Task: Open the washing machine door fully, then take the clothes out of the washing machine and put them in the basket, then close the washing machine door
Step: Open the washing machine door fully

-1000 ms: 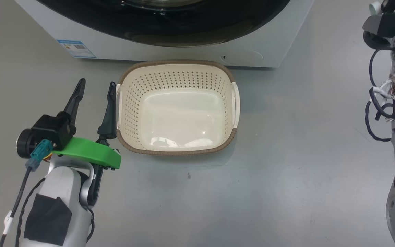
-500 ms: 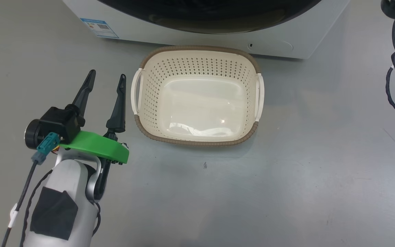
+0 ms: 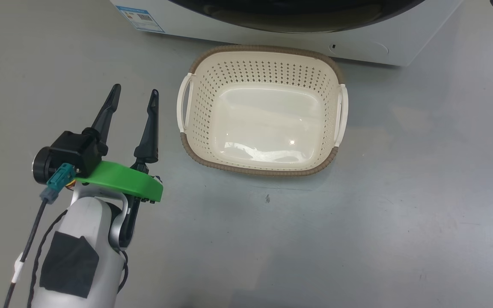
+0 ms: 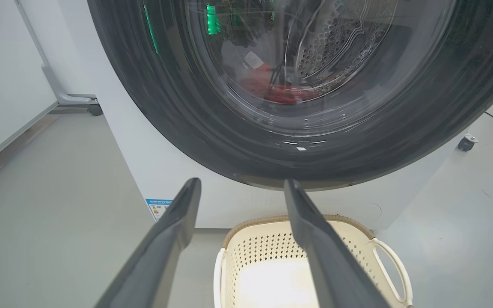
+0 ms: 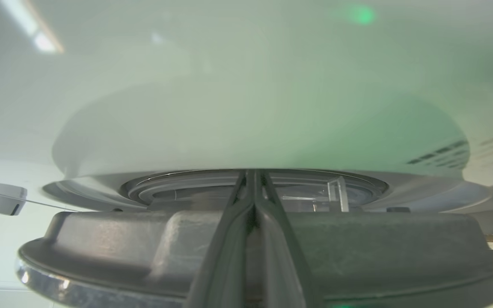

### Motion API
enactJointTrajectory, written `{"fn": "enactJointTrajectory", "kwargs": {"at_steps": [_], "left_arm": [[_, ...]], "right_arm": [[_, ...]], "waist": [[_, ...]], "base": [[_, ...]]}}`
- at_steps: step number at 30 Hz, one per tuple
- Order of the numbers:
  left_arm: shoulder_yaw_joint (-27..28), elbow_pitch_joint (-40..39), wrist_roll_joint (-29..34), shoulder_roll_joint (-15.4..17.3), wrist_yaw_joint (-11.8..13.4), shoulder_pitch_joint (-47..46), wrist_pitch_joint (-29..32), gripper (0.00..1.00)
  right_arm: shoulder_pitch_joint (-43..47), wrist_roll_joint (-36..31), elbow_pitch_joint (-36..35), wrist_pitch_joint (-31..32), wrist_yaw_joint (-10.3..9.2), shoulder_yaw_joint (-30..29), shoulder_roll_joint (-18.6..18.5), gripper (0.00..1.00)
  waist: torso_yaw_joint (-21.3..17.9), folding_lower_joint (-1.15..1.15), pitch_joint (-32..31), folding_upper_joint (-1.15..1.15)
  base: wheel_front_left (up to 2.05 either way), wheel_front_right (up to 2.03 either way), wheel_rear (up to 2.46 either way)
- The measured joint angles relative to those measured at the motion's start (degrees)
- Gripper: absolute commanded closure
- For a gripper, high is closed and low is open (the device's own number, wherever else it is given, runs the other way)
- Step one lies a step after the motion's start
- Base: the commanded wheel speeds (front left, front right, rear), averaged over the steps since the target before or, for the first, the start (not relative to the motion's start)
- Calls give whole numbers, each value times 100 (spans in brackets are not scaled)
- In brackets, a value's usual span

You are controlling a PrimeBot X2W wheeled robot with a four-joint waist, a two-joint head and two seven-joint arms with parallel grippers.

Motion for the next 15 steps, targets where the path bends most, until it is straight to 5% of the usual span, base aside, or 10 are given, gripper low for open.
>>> {"fn": "enactJointTrajectory", "kwargs": {"at_steps": [15], "left_arm": [[79, 5, 1, -32, -4, -9, 0, 0]], "right_arm": [[-30, 436, 298, 636, 110, -63, -15, 100]], "waist": [[-69, 0, -67, 0]], "base": [[0, 0, 0]]}}
